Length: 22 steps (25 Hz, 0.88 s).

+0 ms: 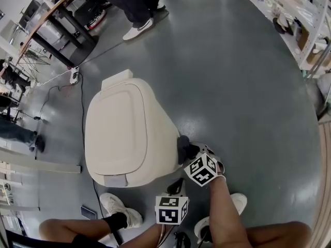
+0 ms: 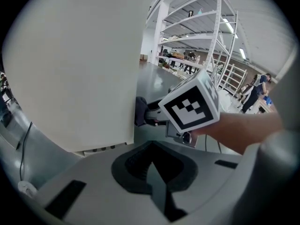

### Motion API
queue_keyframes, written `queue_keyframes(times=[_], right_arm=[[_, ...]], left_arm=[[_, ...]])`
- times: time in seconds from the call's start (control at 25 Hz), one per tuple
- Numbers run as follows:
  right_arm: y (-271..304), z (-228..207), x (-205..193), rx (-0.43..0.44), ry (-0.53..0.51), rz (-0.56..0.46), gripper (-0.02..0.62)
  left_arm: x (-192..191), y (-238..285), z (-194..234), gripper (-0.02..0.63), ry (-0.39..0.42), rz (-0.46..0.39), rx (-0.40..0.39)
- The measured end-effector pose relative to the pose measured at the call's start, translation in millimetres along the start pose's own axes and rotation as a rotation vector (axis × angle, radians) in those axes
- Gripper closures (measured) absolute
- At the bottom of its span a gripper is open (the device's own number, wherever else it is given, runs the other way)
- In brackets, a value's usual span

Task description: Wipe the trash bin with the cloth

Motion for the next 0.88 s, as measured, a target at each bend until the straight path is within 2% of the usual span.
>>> queue_keyframes(times=[0.28,0.48,0.64,0.88], right_arm=[[5,2,-17,0.037,0.053,0.042,0.491],[2,-4,-13,0.014,0.027,0.023,0.491],[-3,-17,1,-0.015,0.033,-0.044,0.491],[-21,-46,49,-0.102,0.012,-0.192,0.491]], left_arm=[[-10,2,-3,0.606,-0.01,0.027,-0.009],[-9,3,-3,0.606,-0.018,0.022,-0.016],[-2,2,-2,0.606,-0.019,0.001,-0.019],[15,-1,-7,0.606,-0.012,-0.036,-0.038]])
Point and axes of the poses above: the fingertips, and each gripper's own axes: y forward along the fingers, z to its left, x out of its top, the point moved 5 cm from there along -y, backward along the fingers, and after that the axes turned 12 degrees about -z, right-handed, at the moved point
